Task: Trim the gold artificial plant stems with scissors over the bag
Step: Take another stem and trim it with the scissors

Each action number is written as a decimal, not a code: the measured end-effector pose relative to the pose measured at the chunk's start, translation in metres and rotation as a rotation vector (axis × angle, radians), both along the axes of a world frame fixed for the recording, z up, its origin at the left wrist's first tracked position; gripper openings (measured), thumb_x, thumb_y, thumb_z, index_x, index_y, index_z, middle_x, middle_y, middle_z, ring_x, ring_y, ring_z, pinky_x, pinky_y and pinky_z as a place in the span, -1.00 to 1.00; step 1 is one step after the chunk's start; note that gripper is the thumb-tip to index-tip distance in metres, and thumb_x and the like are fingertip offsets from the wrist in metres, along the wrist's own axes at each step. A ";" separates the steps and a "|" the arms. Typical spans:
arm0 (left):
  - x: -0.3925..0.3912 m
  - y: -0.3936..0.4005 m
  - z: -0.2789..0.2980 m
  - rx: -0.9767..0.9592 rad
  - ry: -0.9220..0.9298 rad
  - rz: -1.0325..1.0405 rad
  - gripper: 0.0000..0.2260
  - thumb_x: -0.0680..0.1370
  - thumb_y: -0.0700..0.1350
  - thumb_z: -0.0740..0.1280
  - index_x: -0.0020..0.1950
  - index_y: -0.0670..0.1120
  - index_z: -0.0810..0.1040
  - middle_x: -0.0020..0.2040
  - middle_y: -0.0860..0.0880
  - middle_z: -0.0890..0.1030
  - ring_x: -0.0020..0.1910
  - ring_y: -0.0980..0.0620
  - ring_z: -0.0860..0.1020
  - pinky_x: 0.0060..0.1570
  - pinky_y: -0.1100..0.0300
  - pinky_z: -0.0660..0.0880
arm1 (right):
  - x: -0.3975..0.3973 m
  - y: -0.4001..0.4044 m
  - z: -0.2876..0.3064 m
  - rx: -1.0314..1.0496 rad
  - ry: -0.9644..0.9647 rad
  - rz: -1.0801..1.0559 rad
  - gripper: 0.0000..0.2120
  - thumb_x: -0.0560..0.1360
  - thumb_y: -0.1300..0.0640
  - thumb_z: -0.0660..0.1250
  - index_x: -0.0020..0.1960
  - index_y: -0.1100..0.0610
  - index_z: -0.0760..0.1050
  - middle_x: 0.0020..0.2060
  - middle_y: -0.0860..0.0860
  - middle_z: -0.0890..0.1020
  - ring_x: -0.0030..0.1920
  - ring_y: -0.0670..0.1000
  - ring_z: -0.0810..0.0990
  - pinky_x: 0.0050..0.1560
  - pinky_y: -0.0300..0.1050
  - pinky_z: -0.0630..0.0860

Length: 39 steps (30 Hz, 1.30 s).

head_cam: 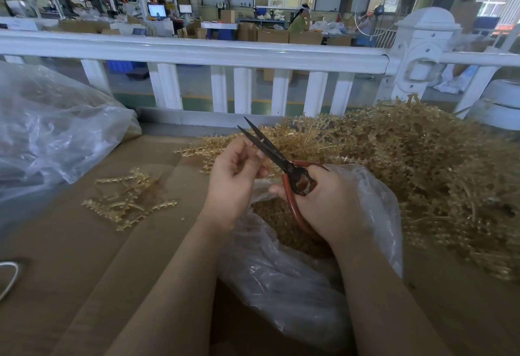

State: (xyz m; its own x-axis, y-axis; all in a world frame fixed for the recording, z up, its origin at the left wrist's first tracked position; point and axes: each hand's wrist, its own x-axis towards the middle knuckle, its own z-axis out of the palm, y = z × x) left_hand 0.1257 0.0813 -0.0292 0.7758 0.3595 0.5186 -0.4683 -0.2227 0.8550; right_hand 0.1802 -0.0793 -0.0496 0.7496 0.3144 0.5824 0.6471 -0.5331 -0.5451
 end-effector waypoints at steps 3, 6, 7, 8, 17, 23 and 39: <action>0.000 -0.001 0.001 -0.004 -0.011 -0.006 -0.90 0.65 -0.29 0.24 0.00 -0.31 0.50 -0.24 -0.08 0.57 -0.28 0.04 0.54 -0.17 0.23 0.53 | 0.001 0.000 0.000 0.001 0.029 0.005 -0.42 0.27 -0.60 0.23 -0.17 -0.10 0.57 -0.33 -0.18 0.60 -0.26 -0.20 0.56 -0.22 -0.08 0.60; 0.000 -0.002 0.002 -0.007 -0.013 -0.009 -0.91 0.65 -0.28 0.24 0.00 -0.28 0.51 -0.24 -0.12 0.57 -0.28 0.02 0.54 -0.17 0.21 0.53 | 0.002 0.000 0.001 -0.015 0.041 0.016 -0.43 0.27 -0.58 0.25 -0.19 -0.08 0.57 -0.35 -0.17 0.59 -0.27 -0.20 0.55 -0.23 -0.11 0.58; 0.000 -0.002 0.002 -0.010 -0.014 -0.012 -0.91 0.65 -0.29 0.24 -0.01 -0.26 0.51 -0.24 -0.12 0.56 -0.28 0.02 0.54 -0.17 0.21 0.53 | 0.002 -0.001 0.002 -0.027 0.052 0.019 -0.45 0.27 -0.57 0.26 -0.19 -0.09 0.57 -0.35 -0.17 0.59 -0.28 -0.20 0.55 -0.23 -0.13 0.57; 0.000 -0.003 0.002 -0.014 -0.014 -0.016 -0.91 0.65 -0.29 0.23 -0.01 -0.24 0.51 -0.24 -0.11 0.56 -0.28 0.02 0.54 -0.17 0.21 0.53 | 0.002 -0.001 0.002 -0.042 0.059 0.016 -0.47 0.28 -0.56 0.27 -0.19 -0.10 0.55 -0.35 -0.18 0.58 -0.28 -0.21 0.55 -0.24 -0.16 0.56; 0.001 -0.002 0.000 -0.014 -0.030 -0.028 -0.92 0.65 -0.32 0.22 0.00 -0.30 0.49 -0.24 -0.10 0.57 -0.27 0.02 0.55 -0.15 0.19 0.54 | 0.000 -0.001 0.005 -0.053 0.128 0.014 -0.50 0.29 -0.53 0.32 -0.15 -0.10 0.56 -0.32 -0.18 0.61 -0.25 -0.20 0.57 -0.19 -0.14 0.57; 0.001 -0.004 0.000 -0.026 -0.030 -0.033 -0.93 0.65 -0.30 0.23 0.04 -0.26 0.50 -0.23 -0.09 0.57 -0.26 0.03 0.56 -0.14 0.20 0.55 | -0.003 -0.001 0.007 -0.038 0.128 0.026 -0.40 0.25 -0.60 0.21 -0.18 -0.09 0.56 -0.35 -0.18 0.60 -0.27 -0.20 0.57 -0.20 -0.15 0.57; 0.001 -0.005 0.001 -0.029 -0.040 -0.010 -0.93 0.64 -0.32 0.23 0.01 -0.26 0.50 -0.26 -0.02 0.55 -0.27 0.10 0.52 -0.16 0.28 0.51 | -0.002 0.002 0.006 -0.008 0.008 -0.026 -0.33 0.26 -0.57 0.20 -0.21 0.04 0.57 -0.35 -0.12 0.61 -0.30 -0.14 0.56 -0.23 -0.10 0.57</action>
